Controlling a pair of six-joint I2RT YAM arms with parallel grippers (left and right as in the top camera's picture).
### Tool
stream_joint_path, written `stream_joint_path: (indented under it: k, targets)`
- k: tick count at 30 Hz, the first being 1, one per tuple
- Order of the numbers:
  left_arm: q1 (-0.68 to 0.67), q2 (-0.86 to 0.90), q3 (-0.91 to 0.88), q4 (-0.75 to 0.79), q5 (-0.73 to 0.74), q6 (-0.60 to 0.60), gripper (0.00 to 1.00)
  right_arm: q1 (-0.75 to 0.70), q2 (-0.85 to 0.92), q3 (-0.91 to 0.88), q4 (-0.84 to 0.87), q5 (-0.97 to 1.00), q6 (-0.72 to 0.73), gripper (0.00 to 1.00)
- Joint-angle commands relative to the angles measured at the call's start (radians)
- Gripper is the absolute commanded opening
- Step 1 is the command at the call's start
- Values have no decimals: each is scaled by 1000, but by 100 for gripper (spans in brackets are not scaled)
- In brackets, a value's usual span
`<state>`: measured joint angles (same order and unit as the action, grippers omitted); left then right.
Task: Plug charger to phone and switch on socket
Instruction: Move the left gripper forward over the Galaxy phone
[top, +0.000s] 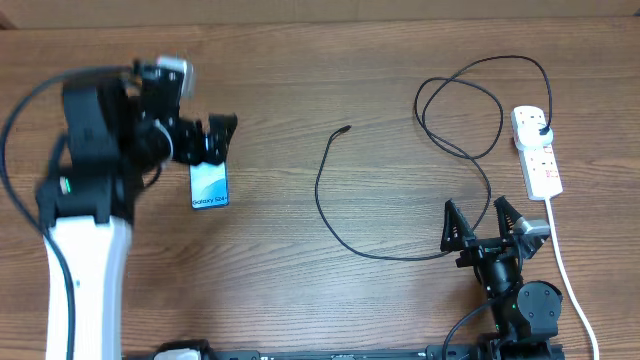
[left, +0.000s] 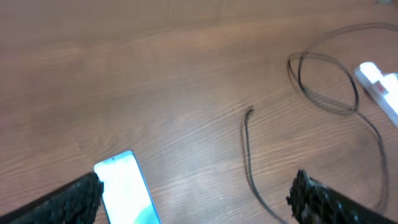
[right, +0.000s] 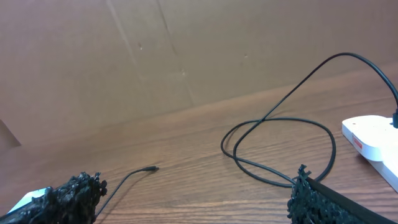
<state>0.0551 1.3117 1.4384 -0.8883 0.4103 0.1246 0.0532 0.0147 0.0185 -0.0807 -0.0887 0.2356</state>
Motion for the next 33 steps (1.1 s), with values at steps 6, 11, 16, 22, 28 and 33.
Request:
stream_joint_path:
  k: [6,11,16,22,28,33]
  targets:
    - [12,322,409,-380,-24,75,99,3,-12,-11,4,6,1,100]
    - [12,398,429,-469,-111,74,100,3,-12,-11,4,6,1,100]
    - [9,443,428,-530,-69,10,99,3,-12,-11,4,6,1,100]
    - [10,484,428,-470,-103,-57,100,3,-12,-11,4,6,1,100]
    - [6,569,428,-452,-279,-214,100,3,-12,-11,4,6,1,100]
    - [2,666,428,-469,-317,-261,100,3,-12,-11,4,6,1,100]
